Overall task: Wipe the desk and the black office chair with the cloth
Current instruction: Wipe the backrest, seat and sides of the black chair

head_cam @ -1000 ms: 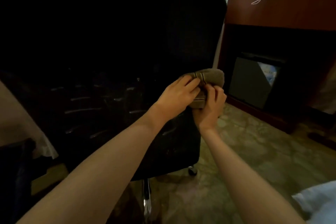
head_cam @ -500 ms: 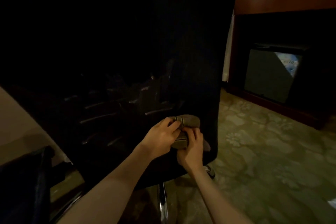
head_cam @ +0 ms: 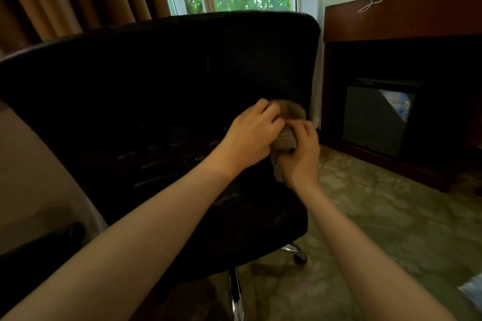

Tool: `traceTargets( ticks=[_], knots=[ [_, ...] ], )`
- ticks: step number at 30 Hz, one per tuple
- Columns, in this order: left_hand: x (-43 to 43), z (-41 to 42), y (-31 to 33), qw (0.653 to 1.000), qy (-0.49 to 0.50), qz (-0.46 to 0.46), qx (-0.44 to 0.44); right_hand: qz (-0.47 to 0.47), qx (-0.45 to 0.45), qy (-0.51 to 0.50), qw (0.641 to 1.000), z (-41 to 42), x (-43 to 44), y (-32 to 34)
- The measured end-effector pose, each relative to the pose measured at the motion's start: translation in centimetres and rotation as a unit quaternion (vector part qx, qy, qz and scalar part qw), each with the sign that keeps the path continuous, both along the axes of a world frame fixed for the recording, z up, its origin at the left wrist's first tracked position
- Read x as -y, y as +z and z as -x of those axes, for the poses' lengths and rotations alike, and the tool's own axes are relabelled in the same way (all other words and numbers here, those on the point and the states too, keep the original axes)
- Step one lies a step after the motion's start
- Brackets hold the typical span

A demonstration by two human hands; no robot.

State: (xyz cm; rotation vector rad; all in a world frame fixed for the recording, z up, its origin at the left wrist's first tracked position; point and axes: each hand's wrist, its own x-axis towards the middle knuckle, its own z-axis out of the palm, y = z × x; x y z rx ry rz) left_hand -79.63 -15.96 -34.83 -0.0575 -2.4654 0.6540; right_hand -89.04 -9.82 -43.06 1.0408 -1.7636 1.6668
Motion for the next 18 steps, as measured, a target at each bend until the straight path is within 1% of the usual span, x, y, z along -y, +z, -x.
traceTargets(
  ticks=[1,3,6,11,13,16,18],
  knots=[
    [0.3,-0.1,1.1,1.000,-0.005,0.009,-0.018,0.003,-0.034,-0.027,0.999,0.4,0.2,1.1],
    [1.6,-0.6,2.4,0.999,0.001,0.023,-0.036,-0.023,-0.098,-0.071,0.992,0.8,1.3,2.4],
    [3.8,-1.7,1.5,0.999,0.024,0.026,-0.030,-0.078,-0.151,-0.107,0.980,0.5,3.4,1.5],
    [5.7,-3.9,-3.6,0.999,0.038,-0.006,0.006,-0.084,-0.134,-0.062,0.986,-2.1,4.9,-4.0],
    [6.4,-5.2,-6.3,0.998,0.050,-0.030,0.015,-0.111,-0.132,-0.029,0.985,-3.4,5.2,-6.6],
    [7.2,-7.4,-10.3,0.995,0.069,-0.063,0.044,-0.179,-0.126,0.013,0.976,-5.6,5.7,-10.4],
    [7.5,-8.7,-12.2,0.990,0.095,-0.074,0.078,-0.201,-0.096,0.049,0.974,-7.2,6.0,-12.5]
  ],
)
